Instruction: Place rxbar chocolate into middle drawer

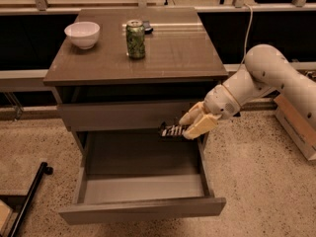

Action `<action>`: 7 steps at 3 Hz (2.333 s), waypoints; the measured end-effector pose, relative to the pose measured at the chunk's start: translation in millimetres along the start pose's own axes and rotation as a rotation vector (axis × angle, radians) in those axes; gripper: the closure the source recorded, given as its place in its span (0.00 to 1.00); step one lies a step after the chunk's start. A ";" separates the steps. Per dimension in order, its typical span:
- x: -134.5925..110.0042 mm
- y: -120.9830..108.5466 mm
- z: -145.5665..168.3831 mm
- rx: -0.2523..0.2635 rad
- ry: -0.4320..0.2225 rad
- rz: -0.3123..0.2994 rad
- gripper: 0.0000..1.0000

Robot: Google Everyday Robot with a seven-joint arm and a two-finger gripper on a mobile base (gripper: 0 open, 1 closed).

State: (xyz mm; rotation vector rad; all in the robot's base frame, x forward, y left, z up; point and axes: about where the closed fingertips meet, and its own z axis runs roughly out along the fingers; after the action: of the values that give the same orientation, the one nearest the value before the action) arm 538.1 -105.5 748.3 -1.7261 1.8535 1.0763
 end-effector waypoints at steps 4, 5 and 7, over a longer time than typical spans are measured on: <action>55.3 -25.2 179.0 -0.095 0.004 0.068 1.00; 84.8 -36.0 228.0 -0.092 0.033 0.136 1.00; 153.2 -91.0 265.2 0.019 0.014 0.331 1.00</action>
Offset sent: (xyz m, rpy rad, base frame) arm -0.0068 0.0667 -0.0785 0.0218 0.0042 0.0778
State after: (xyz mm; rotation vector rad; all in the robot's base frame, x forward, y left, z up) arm 542.5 -4.9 445.1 -1.4510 2.2037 1.1622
